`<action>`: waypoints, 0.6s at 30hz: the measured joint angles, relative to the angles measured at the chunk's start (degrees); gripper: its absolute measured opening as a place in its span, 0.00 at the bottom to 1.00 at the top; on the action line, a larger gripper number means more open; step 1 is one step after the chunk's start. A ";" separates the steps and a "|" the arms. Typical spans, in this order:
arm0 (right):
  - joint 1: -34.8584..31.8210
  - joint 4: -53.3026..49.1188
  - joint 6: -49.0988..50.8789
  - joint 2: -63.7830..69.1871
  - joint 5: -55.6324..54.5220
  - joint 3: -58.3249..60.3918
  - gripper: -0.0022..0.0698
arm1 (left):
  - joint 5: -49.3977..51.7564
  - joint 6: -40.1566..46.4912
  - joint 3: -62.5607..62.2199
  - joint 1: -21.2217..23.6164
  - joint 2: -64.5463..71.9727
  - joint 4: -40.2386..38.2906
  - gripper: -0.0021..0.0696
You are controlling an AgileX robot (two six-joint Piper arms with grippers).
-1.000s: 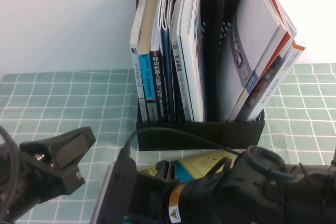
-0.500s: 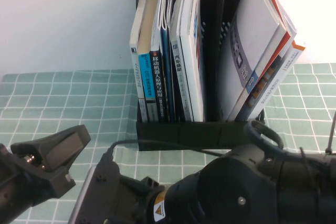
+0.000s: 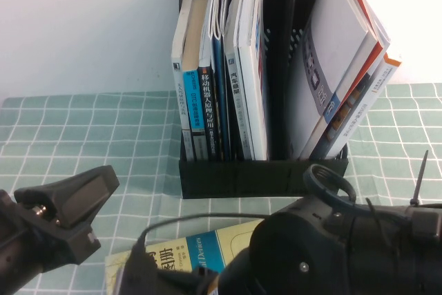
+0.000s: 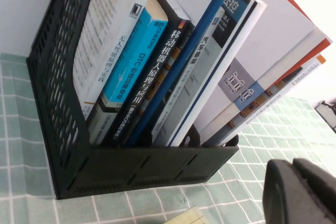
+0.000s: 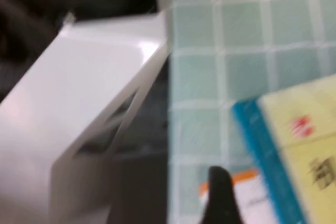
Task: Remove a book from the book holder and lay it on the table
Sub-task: Place the picked book on the book
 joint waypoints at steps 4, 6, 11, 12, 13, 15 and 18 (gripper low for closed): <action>0.00 -3.13 -2.19 -0.08 9.76 0.08 0.40 | 0.43 0.00 0.00 0.00 0.00 0.00 0.03; 0.00 -3.97 -2.60 -0.08 11.48 1.25 0.21 | 1.73 0.00 0.00 0.00 0.00 0.00 0.03; 0.00 -3.30 -5.94 -0.08 7.47 7.27 0.05 | 5.21 1.42 0.00 0.00 0.00 0.00 0.03; 0.00 -2.84 -6.92 -0.08 6.11 8.53 0.04 | 5.65 2.31 0.00 0.00 0.00 0.02 0.03; 0.00 -2.44 -7.57 -0.08 4.62 9.66 0.04 | 6.06 3.41 0.00 0.00 0.00 0.02 0.03; 0.00 -2.31 -8.36 -0.08 1.32 11.31 0.03 | 6.43 5.65 0.00 0.00 0.00 0.12 0.03; 0.00 -3.74 -8.76 -0.80 -6.26 12.73 0.03 | 6.79 8.36 0.00 0.00 0.00 1.03 0.03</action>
